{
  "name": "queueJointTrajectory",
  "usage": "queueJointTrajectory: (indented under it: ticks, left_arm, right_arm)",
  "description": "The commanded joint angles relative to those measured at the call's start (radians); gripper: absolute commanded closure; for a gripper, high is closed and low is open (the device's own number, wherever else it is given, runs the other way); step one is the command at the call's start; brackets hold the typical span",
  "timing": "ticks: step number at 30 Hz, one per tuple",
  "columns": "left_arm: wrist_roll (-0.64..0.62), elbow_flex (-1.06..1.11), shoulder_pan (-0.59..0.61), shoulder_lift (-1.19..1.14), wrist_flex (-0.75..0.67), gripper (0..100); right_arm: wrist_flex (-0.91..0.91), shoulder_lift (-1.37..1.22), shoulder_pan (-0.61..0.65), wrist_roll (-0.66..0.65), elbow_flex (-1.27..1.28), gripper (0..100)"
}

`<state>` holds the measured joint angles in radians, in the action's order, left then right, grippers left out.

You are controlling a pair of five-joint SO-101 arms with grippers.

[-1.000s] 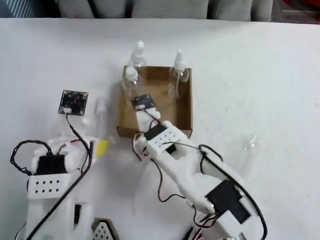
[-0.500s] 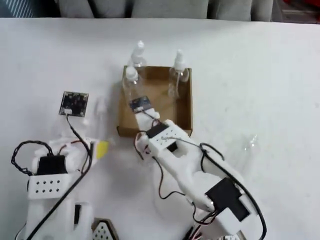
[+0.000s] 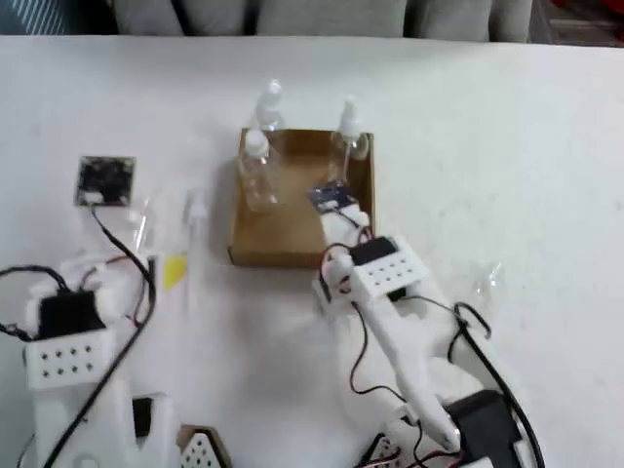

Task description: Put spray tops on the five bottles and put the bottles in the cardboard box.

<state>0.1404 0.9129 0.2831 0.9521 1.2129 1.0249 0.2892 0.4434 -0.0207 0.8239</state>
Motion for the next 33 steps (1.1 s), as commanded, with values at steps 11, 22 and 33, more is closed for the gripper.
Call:
queueJointTrajectory:
  ticks: [11,22,33]
  left_arm:
    - [0.167,-0.646,0.120,-0.780,0.130,71]
    - [0.250,-1.023,0.120,-1.314,0.187,71]
    - [0.244,-1.255,0.117,-1.557,0.193,71]
  right_arm:
    - [-0.045,0.056,-0.082,-0.035,0.029,98.2]
    - [-0.045,0.054,-0.077,-0.037,0.028,98.2]
    - [-0.061,0.053,-0.077,-0.037,0.031,98.2]
